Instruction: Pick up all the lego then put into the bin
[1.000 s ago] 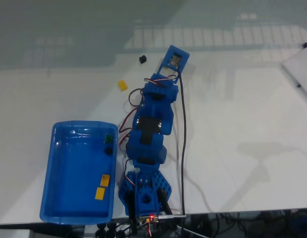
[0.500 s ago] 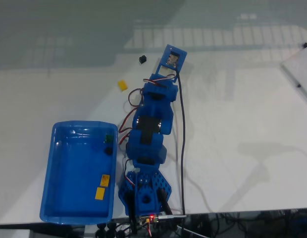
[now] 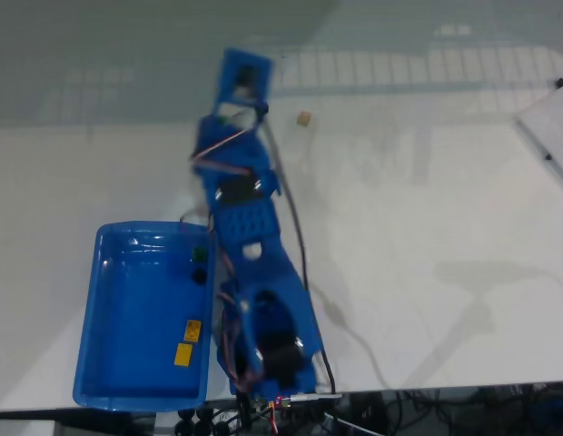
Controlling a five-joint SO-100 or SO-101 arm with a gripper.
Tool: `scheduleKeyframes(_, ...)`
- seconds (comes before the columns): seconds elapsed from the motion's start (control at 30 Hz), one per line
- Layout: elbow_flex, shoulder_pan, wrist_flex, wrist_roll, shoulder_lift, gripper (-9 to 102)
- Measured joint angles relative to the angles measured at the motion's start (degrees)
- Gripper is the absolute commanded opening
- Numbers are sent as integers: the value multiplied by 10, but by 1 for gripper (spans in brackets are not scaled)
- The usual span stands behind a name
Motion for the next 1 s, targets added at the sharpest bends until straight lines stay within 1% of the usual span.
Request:
scheduleKeyframes(0.1,0,-120,89,1,55,0)
scheduleKeyframes(0.2,0,-235,161,1,82,0)
scheduleKeyframes(0.33,0,-384,229,17,91,0)
scheduleKeyframes(0.43,0,-471,264,31,76,1)
scheduleKeyframes(0.47,0,-493,272,35,71,2)
scheduleKeyframes(0.5,0,-512,279,39,63,6)
scheduleKeyframes(0.57,0,-530,290,41,53,18)
scheduleKeyframes(0.67,0,-537,300,41,43,27)
scheduleKeyframes(0.77,0,-526,301,39,40,28)
scheduleKeyframes(0.87,0,-492,301,32,40,28)
scheduleKeyframes(0.93,0,-454,301,21,30,28)
scheduleKeyframes(1.0,0,-396,282,2,18,28)
